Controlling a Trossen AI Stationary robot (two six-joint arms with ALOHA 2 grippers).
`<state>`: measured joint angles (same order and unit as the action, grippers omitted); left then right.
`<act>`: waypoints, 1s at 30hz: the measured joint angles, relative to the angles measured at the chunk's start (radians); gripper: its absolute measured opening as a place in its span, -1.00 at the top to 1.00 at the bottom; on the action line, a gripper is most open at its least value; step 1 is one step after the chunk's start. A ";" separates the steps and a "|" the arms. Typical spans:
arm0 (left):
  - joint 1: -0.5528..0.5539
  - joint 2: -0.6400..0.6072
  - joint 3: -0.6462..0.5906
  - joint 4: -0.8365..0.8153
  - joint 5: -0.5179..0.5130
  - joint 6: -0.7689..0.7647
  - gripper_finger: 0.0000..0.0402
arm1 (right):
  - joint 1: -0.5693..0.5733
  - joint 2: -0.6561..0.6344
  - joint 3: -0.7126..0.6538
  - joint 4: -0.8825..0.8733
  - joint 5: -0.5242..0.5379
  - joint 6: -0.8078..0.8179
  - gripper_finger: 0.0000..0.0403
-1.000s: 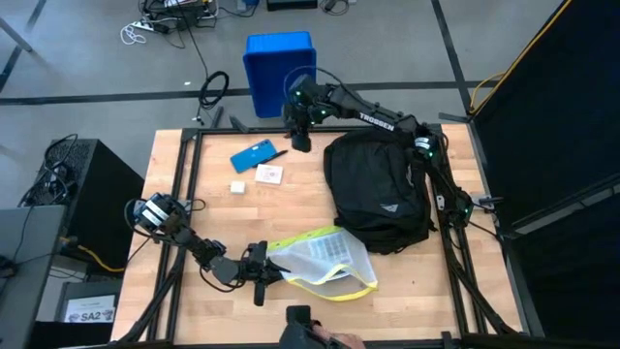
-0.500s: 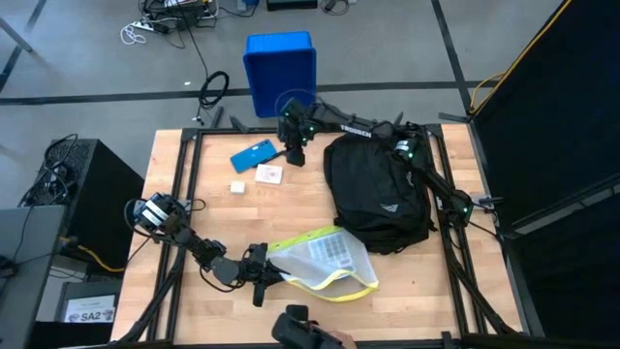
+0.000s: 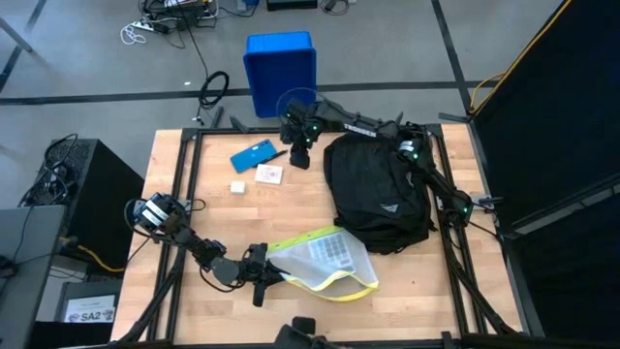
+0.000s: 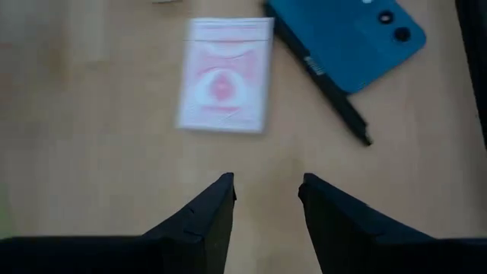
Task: Unpack backpack
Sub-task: Put the white game card into the white zip bag
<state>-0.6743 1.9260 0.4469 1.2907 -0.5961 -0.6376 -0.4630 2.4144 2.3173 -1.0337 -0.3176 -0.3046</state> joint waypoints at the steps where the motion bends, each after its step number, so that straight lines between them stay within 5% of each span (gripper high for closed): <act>1: 0.000 0.000 0.000 0.000 0.000 0.003 0.98 | 0.007 -0.020 0.000 -0.030 0.000 0.000 0.36; 12: -0.002 0.000 0.000 -0.003 0.016 0.148 0.41 | 0.141 -0.269 0.000 -0.201 0.009 -0.002 0.43; 20: -0.002 0.000 -0.003 -0.003 0.206 0.129 -0.11 | 0.229 -0.362 0.002 -0.202 0.010 0.011 0.46; 30: -0.002 -0.130 -0.110 -0.004 0.276 0.132 -0.26 | 0.255 -0.356 0.000 -0.210 0.014 0.019 0.47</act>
<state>-0.6767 1.7961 0.3373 1.2863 -0.3198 -0.5060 -0.2085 2.0579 2.3177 -1.2434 -0.3035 -0.2856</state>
